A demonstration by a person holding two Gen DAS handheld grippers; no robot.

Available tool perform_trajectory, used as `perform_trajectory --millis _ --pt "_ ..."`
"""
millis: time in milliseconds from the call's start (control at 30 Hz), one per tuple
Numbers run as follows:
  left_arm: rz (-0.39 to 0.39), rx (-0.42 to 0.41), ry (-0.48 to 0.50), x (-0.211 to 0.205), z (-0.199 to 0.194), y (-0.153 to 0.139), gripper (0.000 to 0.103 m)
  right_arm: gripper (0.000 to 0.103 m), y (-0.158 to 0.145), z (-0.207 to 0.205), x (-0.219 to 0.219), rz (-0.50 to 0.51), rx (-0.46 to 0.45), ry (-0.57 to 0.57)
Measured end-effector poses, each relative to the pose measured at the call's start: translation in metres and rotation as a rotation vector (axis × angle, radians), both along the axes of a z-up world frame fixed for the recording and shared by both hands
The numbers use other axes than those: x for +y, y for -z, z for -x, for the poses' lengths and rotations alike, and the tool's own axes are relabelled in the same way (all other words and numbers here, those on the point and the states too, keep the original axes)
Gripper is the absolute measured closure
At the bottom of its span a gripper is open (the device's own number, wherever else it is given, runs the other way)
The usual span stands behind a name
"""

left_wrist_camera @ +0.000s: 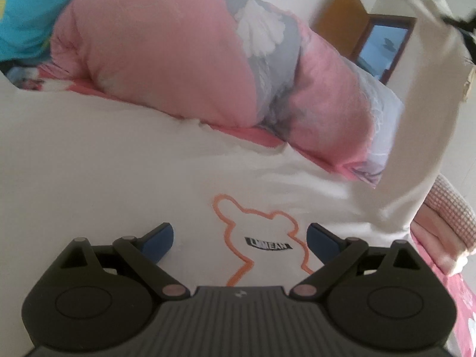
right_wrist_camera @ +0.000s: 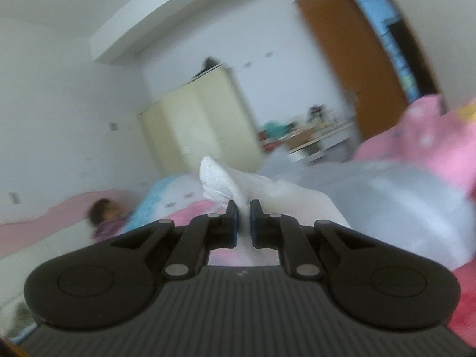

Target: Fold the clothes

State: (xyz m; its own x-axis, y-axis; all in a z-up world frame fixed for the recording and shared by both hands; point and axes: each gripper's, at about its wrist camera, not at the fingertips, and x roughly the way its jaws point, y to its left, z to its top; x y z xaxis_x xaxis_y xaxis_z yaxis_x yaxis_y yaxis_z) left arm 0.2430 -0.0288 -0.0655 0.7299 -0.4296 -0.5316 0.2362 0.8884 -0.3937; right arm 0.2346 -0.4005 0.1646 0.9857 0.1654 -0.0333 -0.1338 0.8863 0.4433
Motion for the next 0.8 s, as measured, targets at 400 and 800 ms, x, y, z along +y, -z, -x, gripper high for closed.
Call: perform_trajectory --millis 400,800 --pt "0.050 0.053 -0.050 0.103 0.022 -0.036 0.013 0.096 0.104 -0.089 0.214 0.032 0.241 -0.307" --pt "0.054 0.075 -0.084 0.133 0.018 -0.012 0.025 0.092 0.215 -0.120 0.348 0.326 0.522 -0.502"
